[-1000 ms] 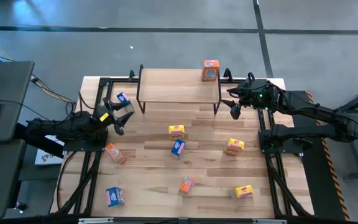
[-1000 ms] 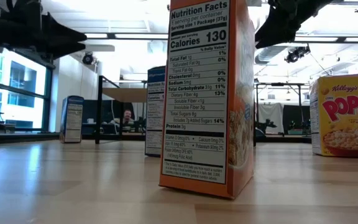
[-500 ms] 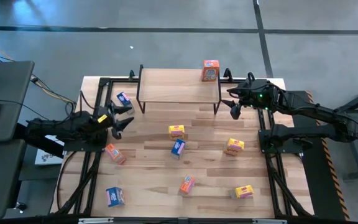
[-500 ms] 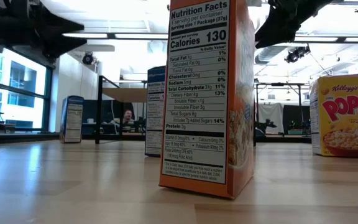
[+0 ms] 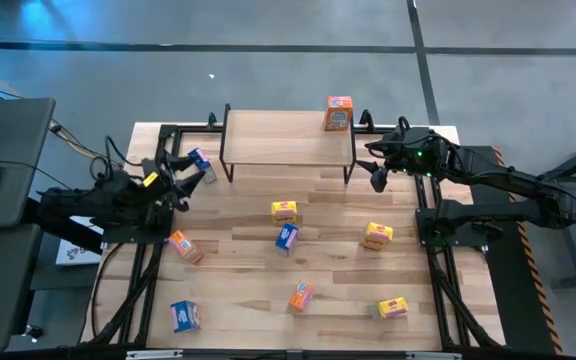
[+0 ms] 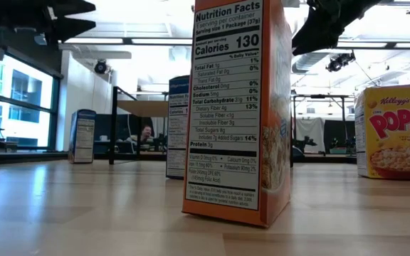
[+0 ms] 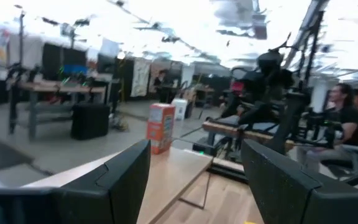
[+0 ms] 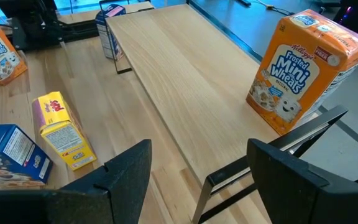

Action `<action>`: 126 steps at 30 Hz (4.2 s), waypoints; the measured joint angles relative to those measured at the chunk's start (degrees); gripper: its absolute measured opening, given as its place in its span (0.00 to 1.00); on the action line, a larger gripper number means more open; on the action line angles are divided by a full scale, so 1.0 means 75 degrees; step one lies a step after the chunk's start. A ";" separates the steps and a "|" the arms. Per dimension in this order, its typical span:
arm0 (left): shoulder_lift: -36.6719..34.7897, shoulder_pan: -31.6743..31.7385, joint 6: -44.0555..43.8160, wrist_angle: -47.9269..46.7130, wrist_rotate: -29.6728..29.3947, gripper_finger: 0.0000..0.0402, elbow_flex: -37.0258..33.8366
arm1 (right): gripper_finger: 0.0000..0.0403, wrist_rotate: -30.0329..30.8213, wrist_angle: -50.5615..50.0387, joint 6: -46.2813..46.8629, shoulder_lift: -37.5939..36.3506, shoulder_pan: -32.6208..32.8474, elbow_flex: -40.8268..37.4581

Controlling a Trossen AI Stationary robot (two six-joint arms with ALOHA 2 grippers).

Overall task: Stack cereal on shelf
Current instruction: Put the top left yellow cereal box on the shelf

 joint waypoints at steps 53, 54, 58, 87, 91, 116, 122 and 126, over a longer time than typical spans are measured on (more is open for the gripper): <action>0.8000 -0.0012 -0.0371 -0.1793 0.1331 0.60 0.4272 | 0.64 0.0073 0.0076 -0.0140 0.0003 0.0000 0.0003; 0.8103 -0.0012 -0.0371 -0.1764 0.1331 0.60 0.4272 | 0.64 0.0073 0.0076 -0.0140 0.0003 0.0000 0.0003; 0.8477 -0.0012 -0.0371 -0.1588 0.1334 0.60 0.4272 | 0.64 0.0073 0.0074 -0.0140 0.0003 0.0000 0.0003; 1.0180 -0.0003 -0.0791 -0.1250 0.1709 0.60 0.4275 | 0.64 0.0076 0.0050 -0.0140 0.0003 -0.0003 0.0003; 1.0282 -0.0003 -0.0794 -0.1160 0.1749 0.60 0.4284 | 0.64 0.0076 0.0047 -0.0140 0.0003 0.0000 0.0003; 1.0224 0.0315 -0.0788 -0.0972 0.2391 0.60 0.4267 | 0.64 0.0076 0.0047 -0.0140 0.0003 -0.0001 0.0003; 1.0224 0.0315 -0.0782 -0.0953 0.2554 0.60 0.4267 | 0.64 0.0076 0.0047 -0.0140 0.0003 -0.0003 0.0003; 1.0224 0.0315 -0.0779 -0.0915 0.2651 0.60 0.4267 | 0.64 0.0076 0.0047 -0.0140 0.0003 -0.0002 0.0004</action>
